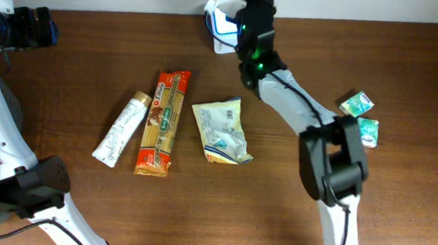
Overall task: Scan the item barcode
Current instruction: 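Carry the wipes pack right and drop it by the boxes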
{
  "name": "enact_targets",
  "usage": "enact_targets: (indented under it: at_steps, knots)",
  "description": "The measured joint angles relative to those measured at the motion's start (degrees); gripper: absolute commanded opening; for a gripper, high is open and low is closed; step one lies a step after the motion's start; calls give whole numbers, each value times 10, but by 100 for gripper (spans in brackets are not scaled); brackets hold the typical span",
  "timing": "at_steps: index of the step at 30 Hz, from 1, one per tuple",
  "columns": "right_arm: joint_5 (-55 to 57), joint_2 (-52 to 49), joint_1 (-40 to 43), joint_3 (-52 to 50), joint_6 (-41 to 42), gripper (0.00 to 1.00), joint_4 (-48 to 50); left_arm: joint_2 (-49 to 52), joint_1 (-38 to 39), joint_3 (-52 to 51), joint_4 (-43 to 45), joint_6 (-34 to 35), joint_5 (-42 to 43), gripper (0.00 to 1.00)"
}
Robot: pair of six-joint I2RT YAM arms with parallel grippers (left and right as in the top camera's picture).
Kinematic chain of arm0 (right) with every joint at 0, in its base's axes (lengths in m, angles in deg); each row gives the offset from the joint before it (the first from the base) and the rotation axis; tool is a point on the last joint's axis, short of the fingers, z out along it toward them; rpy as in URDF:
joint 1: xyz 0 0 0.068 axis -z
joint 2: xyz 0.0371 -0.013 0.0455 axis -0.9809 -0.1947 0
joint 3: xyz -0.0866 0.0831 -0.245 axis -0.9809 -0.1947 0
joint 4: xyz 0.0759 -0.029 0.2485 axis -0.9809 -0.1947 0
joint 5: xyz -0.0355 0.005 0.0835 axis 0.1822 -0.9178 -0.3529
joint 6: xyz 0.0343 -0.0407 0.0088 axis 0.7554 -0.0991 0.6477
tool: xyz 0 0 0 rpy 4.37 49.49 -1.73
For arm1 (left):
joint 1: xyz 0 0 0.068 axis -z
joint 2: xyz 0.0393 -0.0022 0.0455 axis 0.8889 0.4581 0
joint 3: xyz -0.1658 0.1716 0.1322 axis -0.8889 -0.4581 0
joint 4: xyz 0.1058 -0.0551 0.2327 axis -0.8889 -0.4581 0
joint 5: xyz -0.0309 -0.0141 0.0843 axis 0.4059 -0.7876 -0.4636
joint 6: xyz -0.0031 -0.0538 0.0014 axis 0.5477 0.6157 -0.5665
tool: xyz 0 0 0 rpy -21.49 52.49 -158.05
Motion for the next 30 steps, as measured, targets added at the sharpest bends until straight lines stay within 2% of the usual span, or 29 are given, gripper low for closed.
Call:
enact_targets:
  at_steps: [4,20,23,24,25,27,30]
  knots:
    - [1,-51,0,0,-38,4,8,0,0,0,0,0,0,99]
    - [4,-51,-31,0,-68,4,-9,0,0,0,0,0,0,99]
    - [8,-10,-34,-2,-12,4,-119,0,0,0,-1,0,0,99]
    - [8,40,-35,-5,36,4,-222,0,0,0,0,0,0,99]
    - [6,68,-35,-6,55,4,-258,0,0,0,-1,0,0,99]
    - [-47,184,-36,-2,167,4,-429,0,0,0,0,0,0,99]
    - [-103,300,-29,5,311,4,-581,0,0,0,0,0,0,99]
